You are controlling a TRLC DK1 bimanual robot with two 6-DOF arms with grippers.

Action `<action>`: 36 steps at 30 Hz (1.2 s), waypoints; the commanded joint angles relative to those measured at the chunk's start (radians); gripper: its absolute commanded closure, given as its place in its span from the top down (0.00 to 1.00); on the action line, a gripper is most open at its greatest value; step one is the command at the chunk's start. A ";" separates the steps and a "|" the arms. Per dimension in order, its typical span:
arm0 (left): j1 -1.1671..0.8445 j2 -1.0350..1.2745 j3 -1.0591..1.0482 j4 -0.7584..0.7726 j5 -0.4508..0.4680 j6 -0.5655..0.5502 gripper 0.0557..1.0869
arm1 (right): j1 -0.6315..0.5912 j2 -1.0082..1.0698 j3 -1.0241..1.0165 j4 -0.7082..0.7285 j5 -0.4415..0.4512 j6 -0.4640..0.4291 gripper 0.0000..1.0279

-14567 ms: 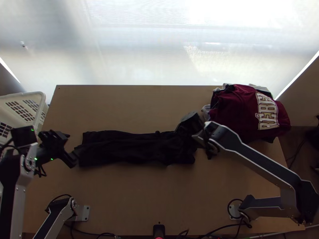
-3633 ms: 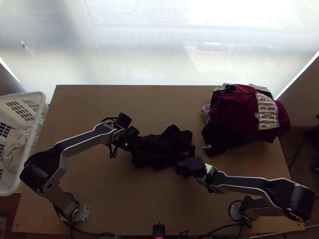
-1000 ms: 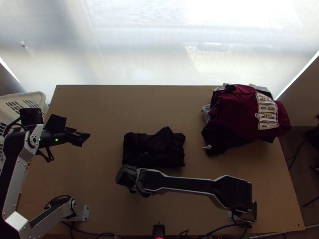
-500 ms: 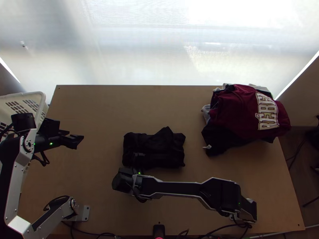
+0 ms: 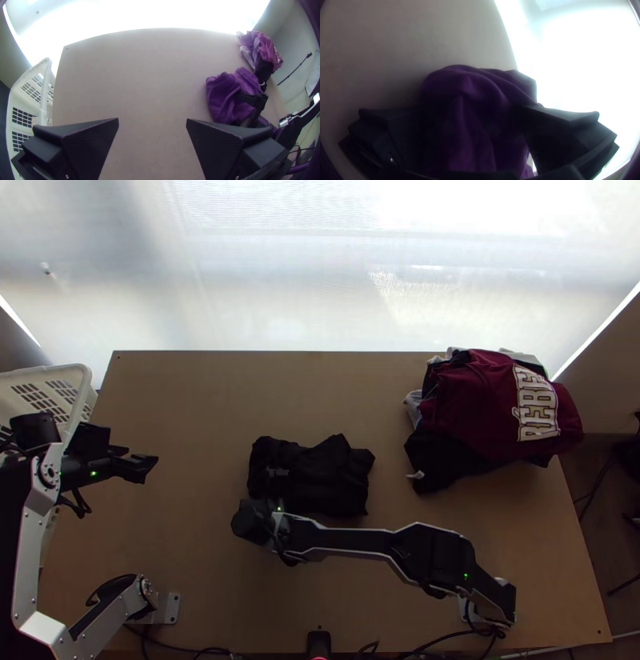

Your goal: Fold the t-shirt

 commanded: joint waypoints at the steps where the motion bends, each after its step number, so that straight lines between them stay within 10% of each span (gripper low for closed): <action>1: 0.052 0.006 -0.019 -0.003 0.005 0.044 0.96 | -0.048 0.075 0.001 0.173 0.018 -0.160 0.81; 8: 0.116 0.013 0.001 -0.009 0.006 0.093 0.96 | -0.076 0.084 0.015 0.288 0.024 -0.228 0.05; 25: 0.118 0.067 0.173 -0.098 0.010 0.056 0.96 | -0.246 -0.269 0.373 0.270 -0.026 -0.297 0.03; 36: 0.102 0.065 0.229 -0.158 0.008 0.016 0.96 | -0.537 -0.461 0.333 0.125 -0.109 -0.048 0.03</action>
